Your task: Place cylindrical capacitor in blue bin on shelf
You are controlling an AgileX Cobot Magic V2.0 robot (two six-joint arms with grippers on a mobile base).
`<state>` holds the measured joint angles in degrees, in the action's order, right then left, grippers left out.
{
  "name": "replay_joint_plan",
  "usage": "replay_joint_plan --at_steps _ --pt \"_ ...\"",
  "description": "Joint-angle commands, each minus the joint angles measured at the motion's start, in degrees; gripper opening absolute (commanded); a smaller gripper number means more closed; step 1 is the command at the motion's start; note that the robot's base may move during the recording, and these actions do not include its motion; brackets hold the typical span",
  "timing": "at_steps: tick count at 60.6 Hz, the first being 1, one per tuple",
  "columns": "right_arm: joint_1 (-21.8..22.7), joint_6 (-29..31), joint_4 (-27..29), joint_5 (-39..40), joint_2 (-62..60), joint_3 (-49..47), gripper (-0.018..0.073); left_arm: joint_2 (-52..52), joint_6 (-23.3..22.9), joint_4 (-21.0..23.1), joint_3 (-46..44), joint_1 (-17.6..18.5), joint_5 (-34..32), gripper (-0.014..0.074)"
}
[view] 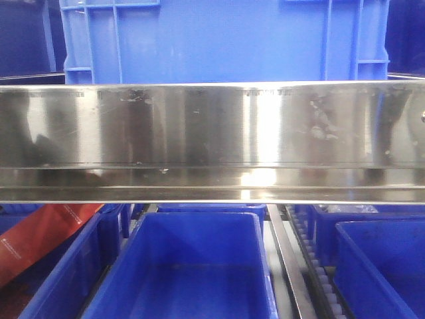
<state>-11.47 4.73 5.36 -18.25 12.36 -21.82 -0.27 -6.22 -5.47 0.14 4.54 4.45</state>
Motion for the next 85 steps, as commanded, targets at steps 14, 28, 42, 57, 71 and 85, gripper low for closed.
replay_joint_plan --at_steps 14,28,42,57,71,85 --pt "10.05 0.22 0.80 2.17 -11.53 12.45 -0.0162 0.27 0.07 0.34 -0.14 -0.19 -0.95 -0.0111" --pt "10.30 0.22 0.80 11.08 -12.36 21.82 -0.0162 0.27 0.07 0.34 -0.14 -0.19 -1.07 -0.0111" --pt "10.30 0.22 -1.26 11.85 -12.36 21.82 -0.0162 0.27 0.07 0.34 -0.14 -0.19 -1.07 -0.0111" --pt "10.30 0.33 -2.47 11.47 -12.36 21.82 -0.0162 0.27 0.07 0.34 -0.14 -0.19 -1.07 -0.0111" --pt "10.30 0.33 -1.80 11.46 -12.36 21.82 -0.0162 0.27 0.07 0.34 -0.14 -0.19 -1.07 -0.0111" --pt "10.30 0.33 -1.80 11.46 -12.36 21.82 -0.0162 0.27 0.07 0.34 -0.14 -0.19 -1.07 -0.0111"
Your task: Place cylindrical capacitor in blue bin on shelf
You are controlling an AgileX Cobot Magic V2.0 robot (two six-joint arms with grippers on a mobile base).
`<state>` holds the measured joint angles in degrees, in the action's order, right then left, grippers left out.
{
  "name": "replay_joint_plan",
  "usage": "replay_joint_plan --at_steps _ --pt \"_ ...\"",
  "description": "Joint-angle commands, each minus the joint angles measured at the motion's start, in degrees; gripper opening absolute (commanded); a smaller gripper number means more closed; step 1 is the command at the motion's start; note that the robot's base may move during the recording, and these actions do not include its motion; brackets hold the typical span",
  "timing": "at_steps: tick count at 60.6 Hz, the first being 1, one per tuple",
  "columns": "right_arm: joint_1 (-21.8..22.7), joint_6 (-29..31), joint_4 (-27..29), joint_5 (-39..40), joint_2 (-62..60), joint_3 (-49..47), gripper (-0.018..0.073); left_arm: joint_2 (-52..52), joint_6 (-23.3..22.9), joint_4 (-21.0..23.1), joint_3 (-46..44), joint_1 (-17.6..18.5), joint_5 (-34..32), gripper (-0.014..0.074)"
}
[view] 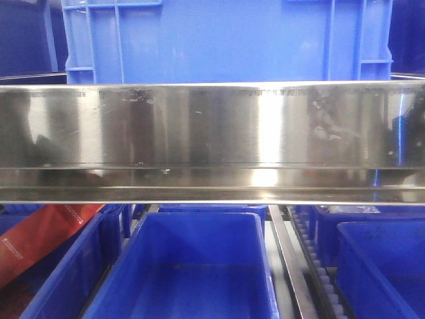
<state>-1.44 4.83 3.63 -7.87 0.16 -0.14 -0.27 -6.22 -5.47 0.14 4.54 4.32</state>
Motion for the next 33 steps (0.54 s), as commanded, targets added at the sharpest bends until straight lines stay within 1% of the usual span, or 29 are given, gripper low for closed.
replay_joint_plan --at_steps 1,33 --pt "0.27 0.23 -0.07 1.08 -0.16 0.14 -0.0162 0.27 0.07 0.34 -0.14 -0.19 -0.94 -0.0111" --pt "0.27 0.23 -0.07 1.08 -0.16 0.14 -0.0162 0.27 0.07 0.34 -0.14 -0.19 -0.94 -0.0111"
